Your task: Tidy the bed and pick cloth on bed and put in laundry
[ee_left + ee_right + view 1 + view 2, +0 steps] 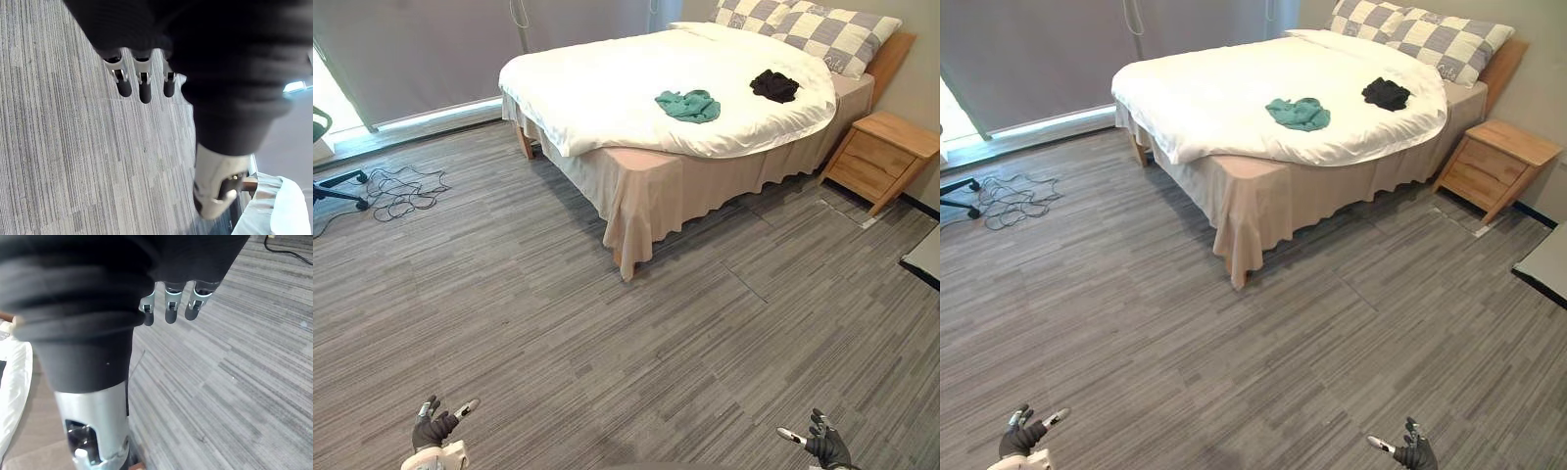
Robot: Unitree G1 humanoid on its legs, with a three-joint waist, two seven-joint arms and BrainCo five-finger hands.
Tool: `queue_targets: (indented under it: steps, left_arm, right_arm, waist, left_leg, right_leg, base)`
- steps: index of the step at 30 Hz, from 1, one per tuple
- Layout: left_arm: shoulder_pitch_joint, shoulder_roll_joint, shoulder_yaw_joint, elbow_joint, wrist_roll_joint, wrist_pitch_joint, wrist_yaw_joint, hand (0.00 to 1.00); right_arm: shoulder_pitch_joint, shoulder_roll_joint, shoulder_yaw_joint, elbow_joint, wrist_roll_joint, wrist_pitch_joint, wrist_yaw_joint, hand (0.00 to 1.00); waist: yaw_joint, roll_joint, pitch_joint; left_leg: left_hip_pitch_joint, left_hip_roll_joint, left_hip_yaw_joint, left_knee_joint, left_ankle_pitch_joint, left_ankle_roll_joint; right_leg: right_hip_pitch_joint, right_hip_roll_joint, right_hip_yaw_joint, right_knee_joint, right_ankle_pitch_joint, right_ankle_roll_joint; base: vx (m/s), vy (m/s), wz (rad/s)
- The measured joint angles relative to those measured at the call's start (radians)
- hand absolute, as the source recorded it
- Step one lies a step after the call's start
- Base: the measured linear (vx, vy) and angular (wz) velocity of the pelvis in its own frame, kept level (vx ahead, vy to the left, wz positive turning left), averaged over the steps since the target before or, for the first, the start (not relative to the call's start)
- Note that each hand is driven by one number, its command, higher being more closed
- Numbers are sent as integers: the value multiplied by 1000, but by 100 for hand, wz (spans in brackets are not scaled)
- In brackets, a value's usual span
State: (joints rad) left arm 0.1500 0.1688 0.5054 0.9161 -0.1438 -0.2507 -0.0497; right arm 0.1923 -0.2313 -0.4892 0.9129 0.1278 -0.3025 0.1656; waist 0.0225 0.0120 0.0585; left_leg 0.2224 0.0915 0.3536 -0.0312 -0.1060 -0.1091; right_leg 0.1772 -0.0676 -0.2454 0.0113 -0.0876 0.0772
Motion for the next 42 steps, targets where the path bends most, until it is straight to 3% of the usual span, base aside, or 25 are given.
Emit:
queue_targets:
  steps: [12, 28, 33, 42]
  left_arm:
    - [12, -28, -104, 26, -57, -10, -47, 0]
    - [25, -28, -112, 38, -55, -10, -59, 0]
    - [30, -28, -114, 45, -54, -10, -59, 0]
    - [46, -27, -142, 57, -54, -10, -59, 0]
  right_arm:
    - [-15, 34, 7, 10, -47, 5, -19, 0]
    - [-16, 34, 70, 58, -50, 20, -30, 0]
    - [-16, 38, 84, 63, -51, 21, -30, 0]
    - [-11, 38, 91, 65, -89, 20, -32, 0]
  waist:
    - [-6, 1, 0]
    - [-14, 10, 6]
    - [-14, 10, 10]
    - [-14, 3, 15]
  left_leg:
    - [5, 0, -7, 0, 0, 0]
    - [-11, -3, -7, -6, 20, 20]
    - [-9, -9, -6, -61, 63, 25]
    - [-8, -13, -7, -71, 71, 26]
  right_leg:
    - [1, 2, -2, 0, 0, -1]
    - [-4, 6, -12, -19, 24, -37]
    - [-20, 13, -17, -39, 36, -50]
    - [-20, 16, -11, -49, 47, -50]
  base:
    - [-26, -47, 0]
    - [-53, -40, 0]
    - [-114, -55, 1]
    - [-63, -29, -2]
